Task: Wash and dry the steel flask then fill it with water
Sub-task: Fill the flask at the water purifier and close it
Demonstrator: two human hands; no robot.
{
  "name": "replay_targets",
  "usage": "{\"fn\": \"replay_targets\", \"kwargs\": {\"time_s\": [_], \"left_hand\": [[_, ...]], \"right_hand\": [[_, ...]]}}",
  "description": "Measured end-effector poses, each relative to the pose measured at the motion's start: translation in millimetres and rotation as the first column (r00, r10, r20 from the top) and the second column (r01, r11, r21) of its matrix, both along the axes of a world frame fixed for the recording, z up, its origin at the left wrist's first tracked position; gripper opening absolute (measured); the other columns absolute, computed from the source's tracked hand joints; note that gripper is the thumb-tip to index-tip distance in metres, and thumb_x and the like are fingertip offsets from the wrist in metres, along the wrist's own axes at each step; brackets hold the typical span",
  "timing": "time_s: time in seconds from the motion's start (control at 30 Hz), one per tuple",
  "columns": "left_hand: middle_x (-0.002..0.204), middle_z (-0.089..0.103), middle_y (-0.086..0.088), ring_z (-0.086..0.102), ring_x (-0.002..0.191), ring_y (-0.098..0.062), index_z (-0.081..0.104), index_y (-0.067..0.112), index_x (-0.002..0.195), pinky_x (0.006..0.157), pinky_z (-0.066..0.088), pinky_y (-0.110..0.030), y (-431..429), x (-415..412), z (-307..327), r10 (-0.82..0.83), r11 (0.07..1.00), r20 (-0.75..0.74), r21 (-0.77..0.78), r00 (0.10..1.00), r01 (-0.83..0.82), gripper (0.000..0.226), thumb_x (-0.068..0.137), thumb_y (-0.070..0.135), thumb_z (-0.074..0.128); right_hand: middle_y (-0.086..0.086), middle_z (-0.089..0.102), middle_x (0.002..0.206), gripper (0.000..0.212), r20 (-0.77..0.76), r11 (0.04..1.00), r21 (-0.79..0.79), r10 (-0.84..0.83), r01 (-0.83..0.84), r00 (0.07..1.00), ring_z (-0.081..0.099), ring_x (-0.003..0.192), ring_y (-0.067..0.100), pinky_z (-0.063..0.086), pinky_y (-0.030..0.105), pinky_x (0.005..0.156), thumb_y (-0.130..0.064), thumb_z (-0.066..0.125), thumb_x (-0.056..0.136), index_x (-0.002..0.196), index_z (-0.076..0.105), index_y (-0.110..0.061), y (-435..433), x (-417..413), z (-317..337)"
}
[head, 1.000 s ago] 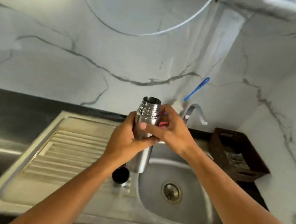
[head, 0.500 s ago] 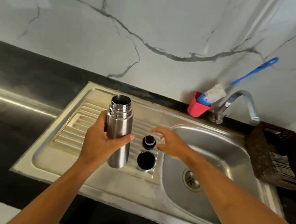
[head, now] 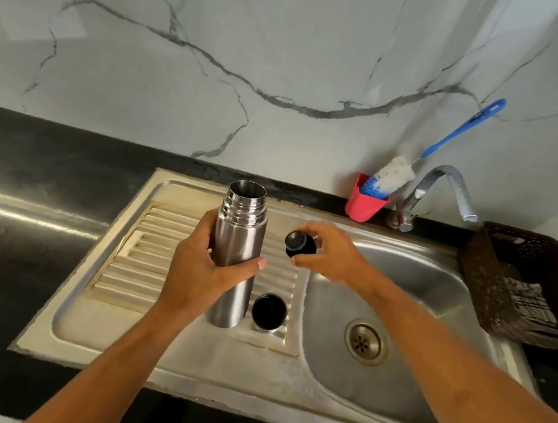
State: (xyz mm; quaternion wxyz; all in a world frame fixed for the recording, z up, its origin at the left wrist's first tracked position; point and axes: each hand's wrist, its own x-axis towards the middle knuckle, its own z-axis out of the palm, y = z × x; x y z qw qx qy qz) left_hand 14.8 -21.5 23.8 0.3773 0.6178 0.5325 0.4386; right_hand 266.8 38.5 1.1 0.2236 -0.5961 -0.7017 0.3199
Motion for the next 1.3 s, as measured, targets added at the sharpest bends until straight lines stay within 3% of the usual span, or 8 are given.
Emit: {"fn": "replay_targets", "kwargs": {"time_s": [0.23, 0.4, 0.53, 0.67, 0.9, 1.07, 1.2, 1.3], "left_hand": [[0.103, 0.069, 0.023, 0.07, 0.088, -0.005, 0.054, 0.049, 0.123, 0.068, 0.058, -0.02, 15.3, 50.9, 23.3, -0.164, 0.981, 0.02, 0.111, 0.986, 0.161, 0.073, 0.069, 0.022, 0.096], [0.1, 0.071, 0.021, 0.071, 0.086, -0.007, 0.056, 0.045, 0.123, 0.068, 0.056, -0.02, 17.5, 84.8, 27.0, -0.297, 0.945, -0.01, 0.142, 0.955, 0.296, 0.07, 0.07, 0.02, 0.095], [0.103, 0.072, 0.018, 0.071, 0.089, -0.008, 0.058, 0.044, 0.122, 0.074, 0.056, -0.023, 11.3, 108.7, 27.5, -0.384, 0.908, -0.02, 0.17, 0.923, 0.382, 0.07, 0.069, 0.015, 0.094], [0.106, 0.072, 0.02, 0.071, 0.092, -0.007, 0.057, 0.047, 0.124, 0.074, 0.052, -0.014, 4.4, 122.7, 26.1, -0.435, 0.883, -0.013, 0.19, 0.9, 0.429, 0.075, 0.07, 0.011, 0.093], [0.102, 0.072, 0.014, 0.071, 0.089, -0.012, 0.058, 0.041, 0.125, 0.071, 0.056, -0.023, 0.7, 129.7, 25.5, -0.466, 0.868, -0.019, 0.183, 0.884, 0.462, 0.07, 0.07, 0.016, 0.093], [0.105, 0.072, 0.014, 0.071, 0.091, -0.012, 0.057, 0.042, 0.128, 0.074, 0.058, -0.028, -1.1, 129.1, 23.7, -0.462, 0.869, -0.019, 0.191, 0.887, 0.457, 0.072, 0.07, 0.016, 0.093], [0.107, 0.072, 0.017, 0.071, 0.094, -0.009, 0.058, 0.041, 0.128, 0.075, 0.055, -0.022, -2.8, 127.6, 18.2, -0.466, 0.869, -0.025, 0.178, 0.885, 0.462, 0.072, 0.07, 0.017, 0.093], [0.105, 0.071, 0.02, 0.07, 0.092, -0.007, 0.057, 0.042, 0.127, 0.072, 0.051, -0.015, -1.1, 123.7, 16.2, -0.46, 0.875, -0.018, 0.157, 0.888, 0.457, 0.072, 0.071, 0.017, 0.093]], "right_hand": [[-0.014, 0.071, 0.103, 0.051, -0.221, 0.97, 0.164, -0.14, 0.178, 0.965, 0.065, 0.08, -0.002, 0.054, 0.021, 0.07, -0.024, 0.091, 0.072, 0.116, 0.066, -0.031, -34.4, 57.0, 145.2], [-0.013, 0.072, 0.106, 0.043, -0.074, 0.972, 0.222, -0.064, 0.079, 0.995, 0.068, 0.098, 0.005, 0.051, 0.023, 0.079, -0.02, 0.092, 0.076, 0.112, 0.072, -0.03, -58.8, 82.1, 203.6], [-0.018, 0.068, 0.111, 0.05, 0.05, 0.984, 0.175, 0.014, -0.023, 0.999, 0.067, 0.106, 0.008, 0.057, 0.027, 0.086, -0.017, 0.09, 0.076, 0.121, 0.072, -0.033, -70.3, 86.4, 207.3], [-0.009, 0.065, 0.118, 0.051, 0.051, 0.985, 0.167, 0.036, -0.044, 0.998, 0.066, 0.104, 0.012, 0.064, 0.047, 0.078, -0.006, 0.089, 0.073, 0.116, 0.074, -0.031, -78.0, 87.4, 204.9], [-0.016, 0.066, 0.108, 0.047, 0.215, 0.984, 0.114, 0.111, -0.138, 0.97, 0.065, 0.097, 0.007, 0.057, 0.024, 0.084, -0.018, 0.092, 0.074, 0.115, 0.073, -0.029, -84.9, 84.5, 198.9], [-0.008, 0.069, 0.09, 0.035, 0.295, 0.991, 0.12, 0.026, -0.064, 0.955, 0.068, 0.078, 0.009, 0.059, 0.03, 0.072, -0.05, 0.09, 0.075, 0.098, 0.074, -0.029, -80.4, 78.3, 198.0], [0.003, 0.065, 0.074, 0.055, 0.386, 0.992, 0.122, -0.016, -0.034, 0.922, 0.068, 0.064, 0.019, 0.046, 0.032, 0.07, -0.073, 0.075, 0.075, 0.082, 0.069, -0.019, -74.1, 73.0, 184.4], [0.004, 0.069, 0.089, 0.046, 0.316, 0.999, 0.032, 0.015, -0.026, 0.949, 0.072, 0.065, 0.022, 0.058, 0.038, 0.063, -0.064, 0.076, 0.083, 0.096, 0.069, -0.021, -73.5, 70.7, 181.1]]}}
